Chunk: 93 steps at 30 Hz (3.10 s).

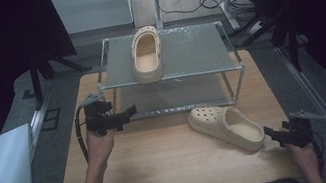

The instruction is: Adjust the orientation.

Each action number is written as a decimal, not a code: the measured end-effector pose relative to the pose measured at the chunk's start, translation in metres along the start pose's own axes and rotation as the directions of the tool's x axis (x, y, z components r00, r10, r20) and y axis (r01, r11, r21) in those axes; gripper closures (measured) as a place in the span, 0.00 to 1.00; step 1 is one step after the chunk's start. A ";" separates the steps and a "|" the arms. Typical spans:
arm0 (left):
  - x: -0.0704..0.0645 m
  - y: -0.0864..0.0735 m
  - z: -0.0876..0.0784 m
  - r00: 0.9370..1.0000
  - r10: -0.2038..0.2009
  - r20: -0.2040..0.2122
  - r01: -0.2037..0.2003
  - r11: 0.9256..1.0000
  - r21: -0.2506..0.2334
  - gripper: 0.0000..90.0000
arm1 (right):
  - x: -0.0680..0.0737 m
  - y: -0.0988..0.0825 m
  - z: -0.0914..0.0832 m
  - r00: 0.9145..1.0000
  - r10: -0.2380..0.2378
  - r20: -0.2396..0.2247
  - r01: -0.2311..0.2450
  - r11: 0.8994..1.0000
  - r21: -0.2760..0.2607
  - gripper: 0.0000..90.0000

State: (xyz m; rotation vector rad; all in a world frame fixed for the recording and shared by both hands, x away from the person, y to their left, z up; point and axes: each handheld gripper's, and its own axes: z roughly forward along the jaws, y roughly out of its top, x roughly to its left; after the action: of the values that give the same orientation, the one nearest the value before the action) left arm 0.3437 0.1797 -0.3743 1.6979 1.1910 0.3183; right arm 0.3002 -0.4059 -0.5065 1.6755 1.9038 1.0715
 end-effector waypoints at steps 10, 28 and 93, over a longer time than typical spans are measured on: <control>0.001 -0.046 -0.002 1.000 -0.005 -0.008 0.005 1.000 0.030 0.00 | 0.003 0.004 -0.009 0.999 -0.034 -0.010 0.034 0.999 -0.015 0.14; 0.001 -0.112 -0.005 0.997 0.046 -0.060 -0.040 0.994 0.098 0.00 | 0.021 0.016 -0.024 0.990 -0.118 -0.078 0.117 0.993 -0.026 0.15; 0.002 -0.153 0.011 0.996 0.041 -0.075 -0.027 0.982 0.186 0.00 | 0.104 0.025 0.017 0.883 -0.227 -0.411 0.305 0.943 0.135 0.35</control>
State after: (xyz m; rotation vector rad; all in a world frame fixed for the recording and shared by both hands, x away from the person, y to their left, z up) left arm 0.2664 0.1777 -0.5070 1.8830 1.2836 0.3055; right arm 0.3068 -0.3020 -0.4781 1.3009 2.4839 1.2031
